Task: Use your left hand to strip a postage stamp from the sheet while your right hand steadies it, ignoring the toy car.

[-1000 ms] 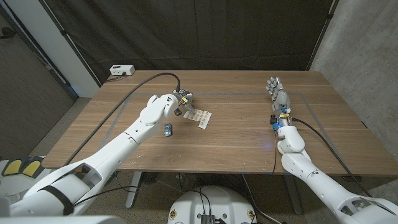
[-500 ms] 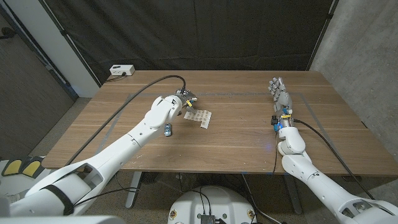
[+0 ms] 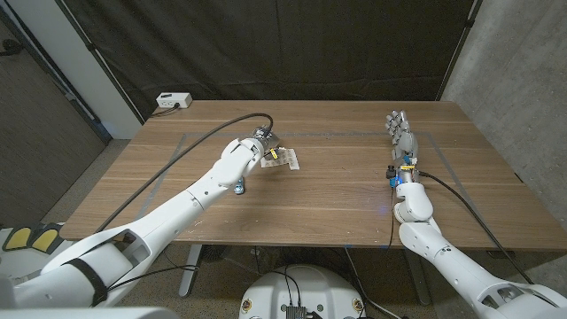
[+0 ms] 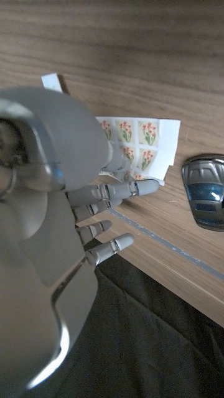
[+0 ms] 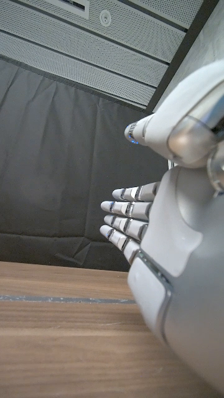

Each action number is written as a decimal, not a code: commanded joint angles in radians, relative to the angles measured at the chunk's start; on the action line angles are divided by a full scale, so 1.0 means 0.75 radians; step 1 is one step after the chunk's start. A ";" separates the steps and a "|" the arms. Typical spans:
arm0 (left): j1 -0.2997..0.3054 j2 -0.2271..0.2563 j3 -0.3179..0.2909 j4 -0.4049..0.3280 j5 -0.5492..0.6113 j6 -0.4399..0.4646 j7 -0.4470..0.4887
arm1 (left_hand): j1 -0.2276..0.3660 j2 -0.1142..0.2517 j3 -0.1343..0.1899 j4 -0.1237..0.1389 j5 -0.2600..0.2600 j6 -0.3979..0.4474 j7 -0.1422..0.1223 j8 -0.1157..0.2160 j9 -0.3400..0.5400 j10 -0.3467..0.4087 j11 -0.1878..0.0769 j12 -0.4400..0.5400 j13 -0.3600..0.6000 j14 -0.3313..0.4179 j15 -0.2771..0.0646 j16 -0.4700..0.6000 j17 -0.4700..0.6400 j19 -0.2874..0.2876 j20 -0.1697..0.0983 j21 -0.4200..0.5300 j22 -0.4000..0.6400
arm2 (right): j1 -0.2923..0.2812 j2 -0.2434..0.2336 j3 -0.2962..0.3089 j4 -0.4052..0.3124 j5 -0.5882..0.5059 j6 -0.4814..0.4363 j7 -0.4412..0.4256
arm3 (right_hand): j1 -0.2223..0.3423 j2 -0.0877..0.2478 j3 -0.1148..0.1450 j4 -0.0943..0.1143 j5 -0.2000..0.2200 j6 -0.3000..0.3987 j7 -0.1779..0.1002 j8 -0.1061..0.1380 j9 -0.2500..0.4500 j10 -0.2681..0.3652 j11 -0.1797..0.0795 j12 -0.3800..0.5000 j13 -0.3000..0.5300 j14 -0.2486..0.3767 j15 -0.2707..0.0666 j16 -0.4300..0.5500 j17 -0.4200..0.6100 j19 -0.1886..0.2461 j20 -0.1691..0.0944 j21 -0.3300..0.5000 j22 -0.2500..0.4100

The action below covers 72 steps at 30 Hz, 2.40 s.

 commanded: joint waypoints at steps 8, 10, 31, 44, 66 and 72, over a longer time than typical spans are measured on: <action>0.102 -0.012 -0.084 0.026 -0.028 0.031 0.354 | 0.171 -0.007 0.066 -0.072 -0.003 0.233 -0.128 0.053 0.022 0.114 -0.036 0.052 0.002 0.108 -0.061 0.029 -0.003 -0.085 -0.010 0.048 -0.010 | 0.018 0.006 -0.010 0.026 -0.027 0.025 -0.037 | -0.012 0.000 0.000 0.004 0.004 0.009 -0.001 0.006 0.003 0.015 0.004 0.010 0.007 0.014 -0.006 0.003 0.005 0.009 0.002 -0.009 0.003; 0.126 -0.028 -0.113 0.033 -0.079 0.049 0.432 | 0.179 -0.010 0.071 -0.074 -0.001 0.263 -0.108 0.069 0.030 0.117 -0.039 0.055 0.003 0.110 -0.064 0.027 -0.003 -0.070 -0.008 0.051 -0.015 | 0.018 0.004 -0.011 0.025 -0.028 0.026 -0.038 | -0.012 0.000 0.000 0.003 0.004 0.009 -0.001 0.005 0.003 0.015 0.003 0.010 0.007 0.014 -0.005 0.002 0.005 0.009 0.001 -0.009 0.003; 0.238 -0.246 -0.314 0.230 -0.689 -0.034 1.574 | 0.215 -0.010 0.115 -0.060 0.028 0.263 -0.087 0.133 0.135 0.161 -0.104 0.094 0.014 0.168 -0.102 0.029 0.018 0.057 -0.060 0.092 -0.033 | -0.008 -0.017 -0.014 -0.035 -0.001 0.000 -0.044 | 0.003 0.008 0.011 -0.006 0.006 0.015 -0.010 0.005 0.003 0.025 0.005 0.010 0.007 0.024 -0.005 -0.001 0.003 0.038 0.019 -0.006 0.003; 0.185 -0.125 -0.259 -0.030 -0.739 0.127 1.048 | 0.170 -0.044 0.118 -0.039 0.014 0.278 -0.126 0.169 0.188 0.094 -0.078 0.086 0.019 0.141 -0.079 0.001 0.054 0.017 -0.044 0.081 -0.034 | -0.085 -0.086 -0.011 -0.213 -0.035 -0.135 -0.162 | 0.036 0.019 0.046 -0.025 0.001 0.090 -0.030 0.019 0.007 0.145 0.014 0.041 0.013 0.299 -0.014 0.053 0.019 0.262 0.150 0.083 0.028; -0.406 -0.051 -0.004 0.296 -0.658 -0.182 0.071 | -0.091 -0.232 -0.090 0.036 0.037 -0.539 -0.420 -0.206 0.040 -0.392 0.070 -0.146 -0.001 -0.286 0.088 -0.073 0.066 -0.320 0.041 0.000 -0.032 | -0.068 -0.080 -0.035 -0.170 0.009 -0.109 -0.086 | 0.019 0.011 0.040 -0.017 -0.002 0.096 -0.029 0.016 0.007 0.151 0.004 0.039 0.015 0.300 -0.007 0.043 0.025 0.238 0.166 0.077 0.031; -0.462 -0.079 0.055 0.356 -0.594 -0.252 0.020 | -0.058 -0.274 -0.109 0.010 0.067 -0.509 -0.420 -0.183 0.044 -0.388 0.055 -0.153 -0.005 -0.286 0.086 -0.062 0.054 -0.305 0.051 -0.017 -0.040 | -0.065 -0.081 -0.039 -0.158 0.015 -0.117 -0.074 | 0.012 0.009 0.037 -0.014 -0.003 0.097 -0.026 0.015 0.007 0.151 0.000 0.038 0.015 0.298 -0.007 0.040 0.026 0.234 0.167 0.076 0.032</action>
